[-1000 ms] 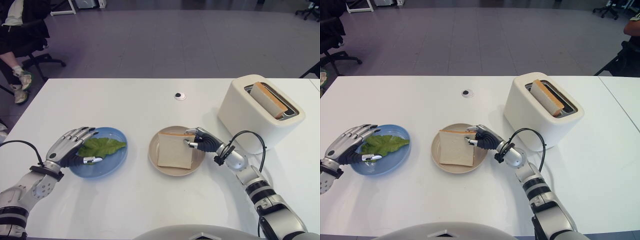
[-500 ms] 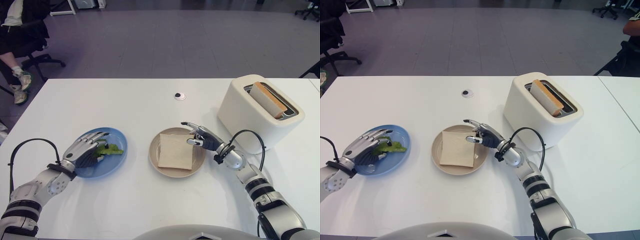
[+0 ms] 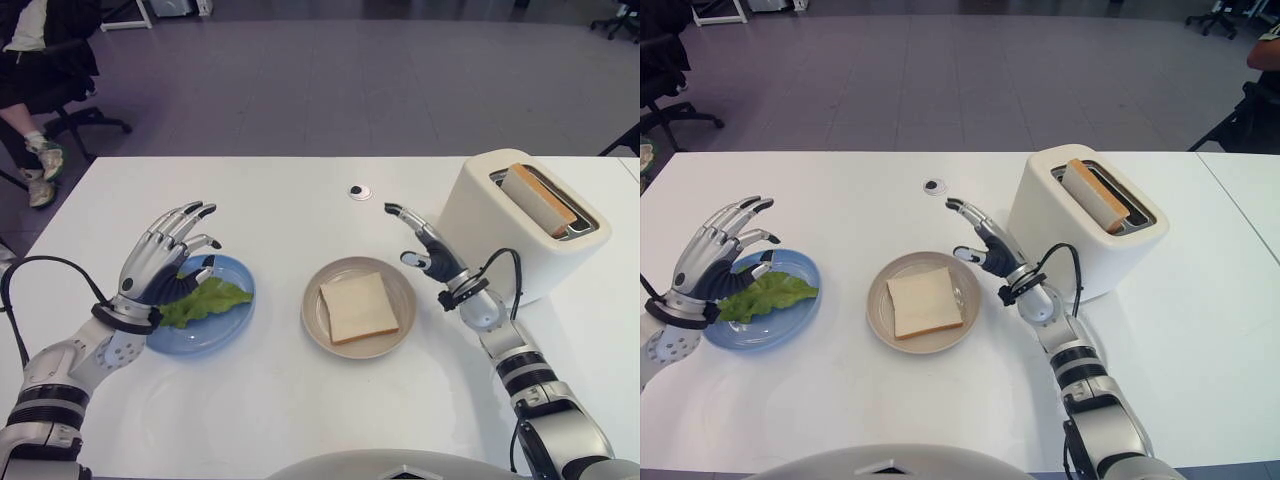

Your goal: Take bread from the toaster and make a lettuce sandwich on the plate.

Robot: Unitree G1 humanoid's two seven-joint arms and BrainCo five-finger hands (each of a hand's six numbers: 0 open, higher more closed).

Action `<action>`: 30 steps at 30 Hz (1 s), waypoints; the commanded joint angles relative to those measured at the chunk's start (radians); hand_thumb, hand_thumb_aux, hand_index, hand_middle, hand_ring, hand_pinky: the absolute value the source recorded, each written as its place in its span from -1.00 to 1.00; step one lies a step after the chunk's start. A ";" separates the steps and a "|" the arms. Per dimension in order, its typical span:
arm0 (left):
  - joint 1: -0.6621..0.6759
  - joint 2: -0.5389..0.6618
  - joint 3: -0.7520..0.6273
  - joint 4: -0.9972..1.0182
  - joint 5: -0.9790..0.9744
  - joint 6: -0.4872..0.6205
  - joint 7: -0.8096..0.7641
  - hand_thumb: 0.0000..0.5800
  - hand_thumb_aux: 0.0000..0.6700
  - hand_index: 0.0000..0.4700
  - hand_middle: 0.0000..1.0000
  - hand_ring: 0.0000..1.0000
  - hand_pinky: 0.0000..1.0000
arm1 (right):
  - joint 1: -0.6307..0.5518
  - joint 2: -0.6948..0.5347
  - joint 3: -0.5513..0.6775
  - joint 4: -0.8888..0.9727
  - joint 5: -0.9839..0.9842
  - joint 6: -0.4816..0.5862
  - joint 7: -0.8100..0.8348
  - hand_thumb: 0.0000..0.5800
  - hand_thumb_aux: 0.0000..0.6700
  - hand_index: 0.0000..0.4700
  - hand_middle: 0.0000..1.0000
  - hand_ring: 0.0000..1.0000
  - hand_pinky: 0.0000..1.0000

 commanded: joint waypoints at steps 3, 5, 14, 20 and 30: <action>-0.098 -0.122 -0.067 -0.028 0.036 -0.009 -0.005 1.00 1.00 1.00 -1.00 -1.00 -1.00 | 0.044 -0.020 -0.089 -0.248 0.152 -0.006 0.035 -1.00 -1.00 -1.00 -1.00 -1.00 -1.00; -0.119 -0.156 -0.098 -0.036 0.059 0.008 -0.021 1.00 1.00 1.00 -1.00 -1.00 -1.00 | 0.052 -0.032 -0.109 -0.295 0.193 0.014 0.060 -1.00 -1.00 -1.00 -1.00 -1.00 -1.00; -0.039 -0.018 -0.064 0.051 0.061 0.052 -0.058 -1.00 -1.00 -1.00 -1.00 -1.00 -1.00 | 0.078 -0.053 -0.154 -0.297 0.218 0.042 0.112 -1.00 -1.00 -1.00 -1.00 -1.00 -1.00; 0.077 0.088 -0.058 0.093 0.012 0.050 -0.177 -1.00 -1.00 -1.00 -1.00 -1.00 -1.00 | 0.094 -0.060 -0.159 -0.299 0.214 0.042 0.137 -1.00 -1.00 -1.00 -1.00 -1.00 -1.00; 0.082 0.092 -0.102 0.179 0.042 0.099 -0.240 0.67 0.19 0.19 -1.00 -1.00 -1.00 | 0.120 -0.056 -0.160 -0.328 0.208 0.064 0.159 -1.00 -1.00 -1.00 -1.00 -1.00 -1.00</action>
